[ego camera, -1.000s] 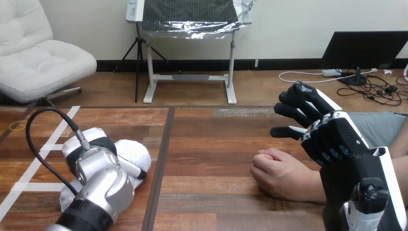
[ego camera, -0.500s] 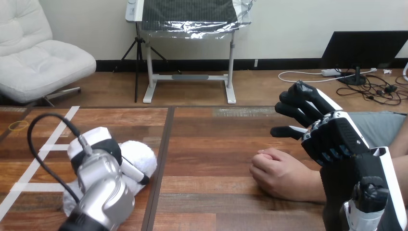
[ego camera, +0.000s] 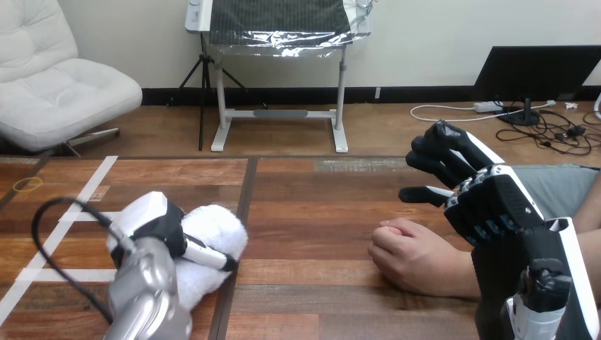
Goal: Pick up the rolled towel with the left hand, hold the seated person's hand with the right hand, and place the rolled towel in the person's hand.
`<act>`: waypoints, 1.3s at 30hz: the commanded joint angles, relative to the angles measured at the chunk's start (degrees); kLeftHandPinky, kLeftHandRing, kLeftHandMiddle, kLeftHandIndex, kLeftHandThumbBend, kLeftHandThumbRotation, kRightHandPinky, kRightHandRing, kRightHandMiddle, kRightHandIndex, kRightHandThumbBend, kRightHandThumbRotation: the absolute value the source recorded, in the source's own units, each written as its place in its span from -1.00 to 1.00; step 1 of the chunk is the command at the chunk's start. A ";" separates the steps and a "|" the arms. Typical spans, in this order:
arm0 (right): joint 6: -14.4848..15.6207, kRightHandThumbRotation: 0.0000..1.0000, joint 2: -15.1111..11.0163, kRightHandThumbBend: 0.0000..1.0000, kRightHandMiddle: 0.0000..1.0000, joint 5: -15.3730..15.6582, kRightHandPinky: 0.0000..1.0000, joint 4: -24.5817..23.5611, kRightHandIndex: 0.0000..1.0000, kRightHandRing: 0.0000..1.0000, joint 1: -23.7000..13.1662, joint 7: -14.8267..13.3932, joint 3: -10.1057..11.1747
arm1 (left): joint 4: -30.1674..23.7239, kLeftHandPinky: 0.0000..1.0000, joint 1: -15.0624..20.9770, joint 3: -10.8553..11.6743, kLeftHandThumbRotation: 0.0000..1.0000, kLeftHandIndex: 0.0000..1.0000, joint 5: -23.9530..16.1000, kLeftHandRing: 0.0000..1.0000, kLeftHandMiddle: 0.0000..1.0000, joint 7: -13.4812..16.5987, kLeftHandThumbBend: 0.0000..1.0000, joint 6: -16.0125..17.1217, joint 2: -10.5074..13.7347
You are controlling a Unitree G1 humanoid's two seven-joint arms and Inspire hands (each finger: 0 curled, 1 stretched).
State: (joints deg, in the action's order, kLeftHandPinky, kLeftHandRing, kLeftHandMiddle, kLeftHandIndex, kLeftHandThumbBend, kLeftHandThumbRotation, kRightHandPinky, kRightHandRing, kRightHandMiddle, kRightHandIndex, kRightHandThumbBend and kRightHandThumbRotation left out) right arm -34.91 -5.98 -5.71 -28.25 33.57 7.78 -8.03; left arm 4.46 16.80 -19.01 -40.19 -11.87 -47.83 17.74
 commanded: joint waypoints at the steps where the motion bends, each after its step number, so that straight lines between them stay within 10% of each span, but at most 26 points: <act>1: -0.16 1.00 0.53 0.76 0.65 -0.66 0.38 -1.09 0.69 0.66 -2.01 -0.22 0.63 | -15.17 -0.84 -0.71 7.74 -1.00 -0.24 2.65 -0.69 -0.50 7.45 0.35 6.22 -2.75; 22: -0.89 0.99 -0.18 0.60 0.69 -1.75 0.52 4.41 0.72 0.70 -4.51 0.86 1.61 | -27.92 -0.74 -10.42 16.18 -1.00 -0.25 18.76 -0.61 -0.42 17.97 0.13 31.92 -9.69; 39: 0.01 0.94 -0.86 0.54 0.69 6.40 0.61 9.35 0.72 0.72 -7.64 -1.72 5.44 | -25.85 -0.71 -13.27 17.78 -1.00 -0.29 24.53 -0.60 -0.46 22.75 0.02 48.17 -11.64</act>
State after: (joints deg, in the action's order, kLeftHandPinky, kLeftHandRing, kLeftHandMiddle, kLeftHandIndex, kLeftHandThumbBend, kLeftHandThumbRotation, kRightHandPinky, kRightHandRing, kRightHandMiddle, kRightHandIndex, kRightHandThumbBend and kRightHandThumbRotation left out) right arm -34.81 -6.67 -2.46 -21.11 32.55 7.51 -5.76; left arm -12.80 -0.51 -6.36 -17.99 5.87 -10.02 7.82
